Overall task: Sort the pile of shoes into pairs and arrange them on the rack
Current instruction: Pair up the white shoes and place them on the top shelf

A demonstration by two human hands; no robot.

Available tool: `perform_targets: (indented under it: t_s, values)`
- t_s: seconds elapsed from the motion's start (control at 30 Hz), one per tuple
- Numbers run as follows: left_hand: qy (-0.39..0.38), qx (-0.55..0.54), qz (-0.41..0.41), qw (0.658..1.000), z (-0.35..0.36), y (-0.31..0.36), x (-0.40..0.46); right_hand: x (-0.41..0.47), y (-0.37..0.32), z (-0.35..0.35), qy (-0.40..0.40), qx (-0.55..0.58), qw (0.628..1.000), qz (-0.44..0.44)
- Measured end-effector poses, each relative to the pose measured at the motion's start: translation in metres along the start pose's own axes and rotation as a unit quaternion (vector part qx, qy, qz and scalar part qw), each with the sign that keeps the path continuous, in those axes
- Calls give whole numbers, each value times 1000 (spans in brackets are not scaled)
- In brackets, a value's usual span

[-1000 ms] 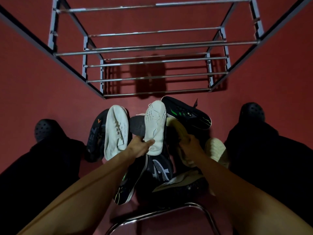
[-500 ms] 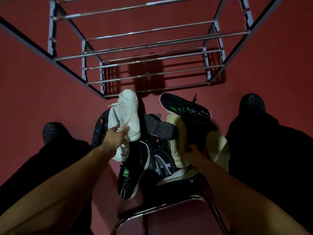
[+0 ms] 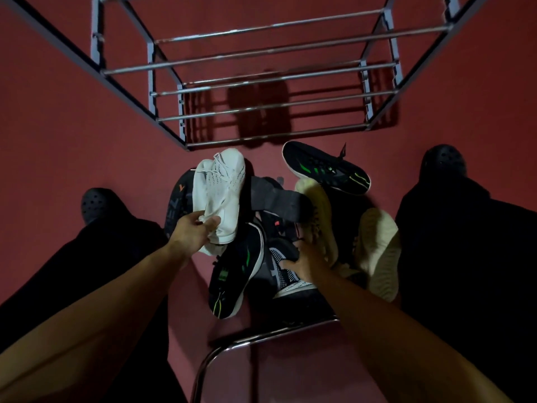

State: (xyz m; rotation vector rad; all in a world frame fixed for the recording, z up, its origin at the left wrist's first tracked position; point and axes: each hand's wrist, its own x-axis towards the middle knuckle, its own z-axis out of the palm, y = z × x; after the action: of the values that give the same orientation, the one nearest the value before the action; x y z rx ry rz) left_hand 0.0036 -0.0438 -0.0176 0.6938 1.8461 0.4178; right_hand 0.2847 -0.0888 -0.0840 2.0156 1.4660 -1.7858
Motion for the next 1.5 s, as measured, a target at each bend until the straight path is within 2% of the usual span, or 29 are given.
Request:
perform_targets:
  t_s: [0.1,0.17,0.3,0.43,0.6,0.7,0.77,0.87,0.93,1.0,1.07,1.13,1.2,1.27,1.33,1.5]
  values:
    - [-10,13,6,1000,-9,-5,-2,0,0,-1,-7,19,1000,23]
    - [-10,14,9,1000,-11,-7,-2,-2,0,-13,4,53,998,-25]
    - [-8,-12,5,1000,-12,-10,-5,-4,-17,-53,114,160,979,-56]
    - [-7,-57,-7,998,-10,-6,-12,-8,-30,-69,171,175,968,-62]
    - [-3,-51,-8,999,-14,1,-16,-9,-57,-88,306,269,910,-76]
    - [-2,-46,-8,999,-16,4,-21,-6,-68,-101,359,247,895,-92]
    - [-3,-44,-7,999,-17,6,-24,-10,-69,-91,318,217,917,-103]
    - [-7,-51,-6,999,-16,6,-24,-23,-55,-43,187,180,963,-78]
    - [-13,-67,-12,998,-15,3,-24,-33,-39,-5,152,157,973,-75]
    - [-18,-67,-11,998,-13,0,-24,-43,-27,24,160,158,971,-81]
    - [-16,-61,-13,998,-13,-3,-26,-48,-14,42,210,97,968,-97]
    - [-17,-60,-16,998,-13,-8,-27,-54,0,48,227,72,968,-75]
    - [-15,-59,-18,998,-13,-9,-26,-58,12,49,189,42,980,-44]
    - [-14,-63,-17,998,-13,-9,-25,-62,23,56,124,-41,990,-47]
    - [-15,-65,-17,998,-12,-10,-23,-66,30,61,92,-92,990,-47]
    - [-20,-50,-21,998,-13,-13,-22,-62,36,43,135,-117,984,19]
